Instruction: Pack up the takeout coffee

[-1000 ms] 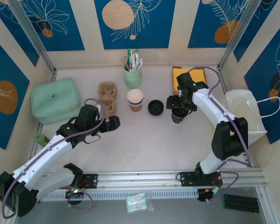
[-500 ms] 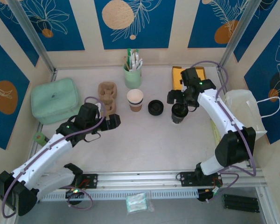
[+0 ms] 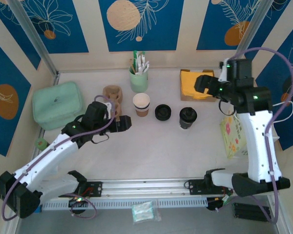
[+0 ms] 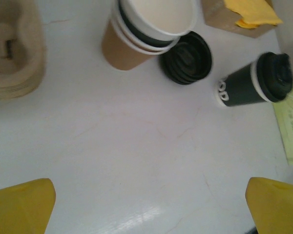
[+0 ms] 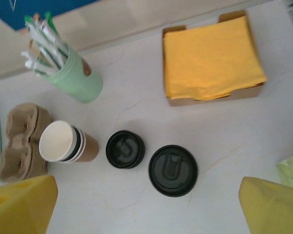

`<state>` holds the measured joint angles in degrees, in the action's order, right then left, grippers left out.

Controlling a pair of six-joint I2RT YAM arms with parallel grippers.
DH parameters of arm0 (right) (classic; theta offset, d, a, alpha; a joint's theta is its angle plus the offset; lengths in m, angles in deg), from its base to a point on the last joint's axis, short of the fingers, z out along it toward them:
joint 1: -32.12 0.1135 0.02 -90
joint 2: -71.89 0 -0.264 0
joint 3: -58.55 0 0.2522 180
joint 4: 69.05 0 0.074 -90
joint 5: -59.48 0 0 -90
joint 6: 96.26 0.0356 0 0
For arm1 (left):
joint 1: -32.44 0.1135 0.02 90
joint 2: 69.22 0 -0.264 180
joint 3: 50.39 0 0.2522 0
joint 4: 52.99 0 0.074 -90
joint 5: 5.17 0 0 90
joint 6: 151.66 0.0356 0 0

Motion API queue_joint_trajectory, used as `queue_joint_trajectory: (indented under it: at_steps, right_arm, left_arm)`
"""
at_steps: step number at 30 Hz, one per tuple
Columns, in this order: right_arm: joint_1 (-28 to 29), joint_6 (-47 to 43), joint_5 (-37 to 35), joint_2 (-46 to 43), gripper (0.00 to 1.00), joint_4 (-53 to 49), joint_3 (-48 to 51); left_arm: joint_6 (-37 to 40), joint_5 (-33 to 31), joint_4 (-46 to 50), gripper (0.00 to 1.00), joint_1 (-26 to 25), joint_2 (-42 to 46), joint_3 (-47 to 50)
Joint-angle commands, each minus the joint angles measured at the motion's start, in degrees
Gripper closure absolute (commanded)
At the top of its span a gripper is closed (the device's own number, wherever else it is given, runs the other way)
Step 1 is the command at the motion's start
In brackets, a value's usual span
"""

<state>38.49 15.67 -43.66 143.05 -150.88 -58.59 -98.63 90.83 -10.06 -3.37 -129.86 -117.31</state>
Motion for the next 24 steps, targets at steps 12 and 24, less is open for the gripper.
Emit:
queue_joint_trajectory:
  at_steps: [12, 24]
  right_arm:
    - [-15.08, -3.04, -3.73, -3.15, 0.06, -10.0, 0.01]
    - [-17.66, -4.17, -4.97, -3.04, 0.29, -5.22, 11.61]
  left_arm:
    - [2.73, 2.75, -9.36, 0.01, -11.37, -10.81, -11.59]
    - [2.28, 4.72, -11.29, 0.0, -11.48, -13.05, -13.12]
